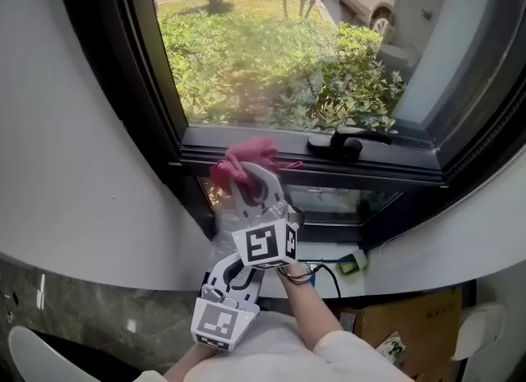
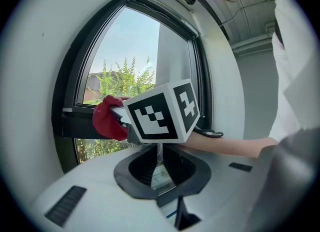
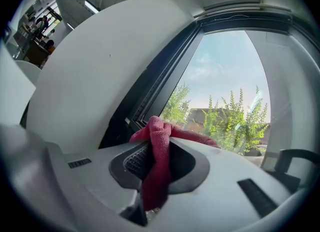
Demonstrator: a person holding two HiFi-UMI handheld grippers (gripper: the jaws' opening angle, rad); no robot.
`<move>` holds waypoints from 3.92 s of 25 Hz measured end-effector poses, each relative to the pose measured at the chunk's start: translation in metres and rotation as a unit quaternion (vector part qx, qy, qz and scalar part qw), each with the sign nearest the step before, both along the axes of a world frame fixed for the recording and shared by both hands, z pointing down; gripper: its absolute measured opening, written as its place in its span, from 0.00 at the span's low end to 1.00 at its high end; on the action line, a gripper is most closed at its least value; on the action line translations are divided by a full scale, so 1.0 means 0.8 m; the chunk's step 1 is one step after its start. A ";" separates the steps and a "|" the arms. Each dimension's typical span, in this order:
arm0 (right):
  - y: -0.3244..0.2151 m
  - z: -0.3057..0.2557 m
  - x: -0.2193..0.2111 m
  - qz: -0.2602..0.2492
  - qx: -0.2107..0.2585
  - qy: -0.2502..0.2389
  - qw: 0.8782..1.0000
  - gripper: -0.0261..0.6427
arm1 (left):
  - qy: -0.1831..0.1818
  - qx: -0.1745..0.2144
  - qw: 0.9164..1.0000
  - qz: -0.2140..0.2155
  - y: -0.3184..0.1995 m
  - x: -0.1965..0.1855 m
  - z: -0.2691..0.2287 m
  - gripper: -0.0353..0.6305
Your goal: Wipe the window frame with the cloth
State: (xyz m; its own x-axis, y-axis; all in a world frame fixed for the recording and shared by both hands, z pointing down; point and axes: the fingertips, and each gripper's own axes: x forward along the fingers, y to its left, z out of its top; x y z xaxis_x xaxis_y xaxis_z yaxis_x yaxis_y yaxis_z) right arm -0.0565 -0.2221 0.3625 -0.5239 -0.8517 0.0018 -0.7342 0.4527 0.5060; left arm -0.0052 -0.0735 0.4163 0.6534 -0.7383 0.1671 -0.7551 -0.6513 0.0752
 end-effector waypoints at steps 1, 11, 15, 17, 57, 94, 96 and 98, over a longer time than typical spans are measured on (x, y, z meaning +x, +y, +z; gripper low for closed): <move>0.000 0.000 0.000 0.000 0.000 0.000 1.000 0.15 | 0.001 0.000 1.000 0.000 0.000 0.000 0.000 0.12; 0.001 0.001 0.000 -0.006 0.004 0.009 1.000 0.15 | 0.004 -0.003 1.000 -0.021 -0.006 -0.016 0.009 0.12; 0.001 0.000 0.000 -0.013 -0.002 -0.002 1.000 0.15 | 0.001 0.014 0.999 -0.037 -0.014 -0.038 0.002 0.12; 0.001 0.000 0.001 -0.013 -0.002 -0.003 1.000 0.15 | 0.003 0.025 0.999 -0.028 -0.013 -0.039 -0.005 0.12; 0.004 0.000 0.034 0.006 -0.008 -0.011 1.000 0.15 | 0.016 0.037 0.999 0.029 -0.001 -0.006 -0.019 0.12; 0.007 -0.003 0.054 0.021 -0.013 -0.023 0.999 0.15 | 0.015 0.033 0.998 0.047 0.002 0.007 -0.027 0.12; 0.007 -0.002 0.055 0.022 -0.013 -0.022 0.999 0.15 | 0.012 0.032 0.998 0.043 0.001 0.005 -0.026 0.12; 0.007 -0.001 0.057 0.025 -0.013 -0.022 0.999 0.15 | 0.014 0.031 0.998 0.046 0.003 0.007 -0.028 0.12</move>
